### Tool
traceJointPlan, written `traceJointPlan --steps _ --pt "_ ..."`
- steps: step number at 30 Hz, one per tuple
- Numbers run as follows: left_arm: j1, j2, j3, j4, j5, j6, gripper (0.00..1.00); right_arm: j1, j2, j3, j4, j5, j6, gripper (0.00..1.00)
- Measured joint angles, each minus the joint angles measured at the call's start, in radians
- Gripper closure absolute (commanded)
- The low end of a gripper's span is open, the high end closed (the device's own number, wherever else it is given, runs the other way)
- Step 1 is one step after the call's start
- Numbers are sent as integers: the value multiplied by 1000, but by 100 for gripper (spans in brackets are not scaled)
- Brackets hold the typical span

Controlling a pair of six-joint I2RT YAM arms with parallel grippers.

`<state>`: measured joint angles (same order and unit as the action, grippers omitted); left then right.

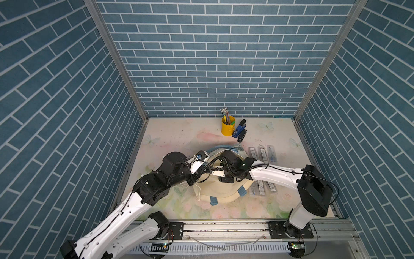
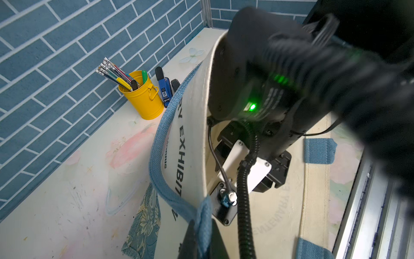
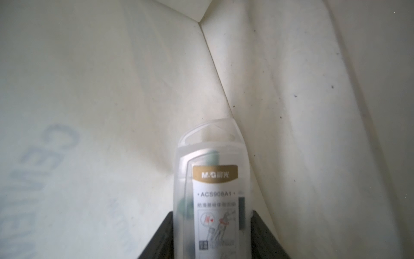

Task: Take out the compass set from the canvas bag
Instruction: Pick up the compass set from the canvas bag, then place the compass set at the center of the board.

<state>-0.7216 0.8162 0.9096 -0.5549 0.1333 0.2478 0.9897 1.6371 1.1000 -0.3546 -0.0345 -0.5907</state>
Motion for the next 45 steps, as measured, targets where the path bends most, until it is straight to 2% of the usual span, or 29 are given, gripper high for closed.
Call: traceJointPlan --steps 10,15,20,23,30,34,38,41,43,45 --pt "-3 -9 -3 -2 -42 -32 100 11 -195 -67 -11 -67 42 61" --pt "-3 -19 -9 0 -71 -43 100 57 -279 -50 -52 -103 76 61" --pt "-4 -30 -9 0 -92 -57 100 127 -312 50 -150 -130 122 62" --pt "-4 -38 -9 0 -107 -62 100 149 -348 139 -211 -130 165 65" --pt "-4 -44 -9 0 -129 -79 100 123 -430 334 -309 -4 263 71" --pt "-4 -48 -9 0 -134 -81 100 -39 -505 325 -335 82 355 69" --pt "-4 -60 -11 0 -133 -84 100 -346 -637 119 -318 106 453 74" --pt "-3 -64 -14 0 -132 -84 100 -541 -652 -20 -318 113 564 75" --pt "-3 -64 -14 0 -132 -84 100 -626 -633 -116 -292 113 657 72" --pt "-3 -64 -14 0 -129 -85 100 -667 -624 -228 -242 122 744 74"
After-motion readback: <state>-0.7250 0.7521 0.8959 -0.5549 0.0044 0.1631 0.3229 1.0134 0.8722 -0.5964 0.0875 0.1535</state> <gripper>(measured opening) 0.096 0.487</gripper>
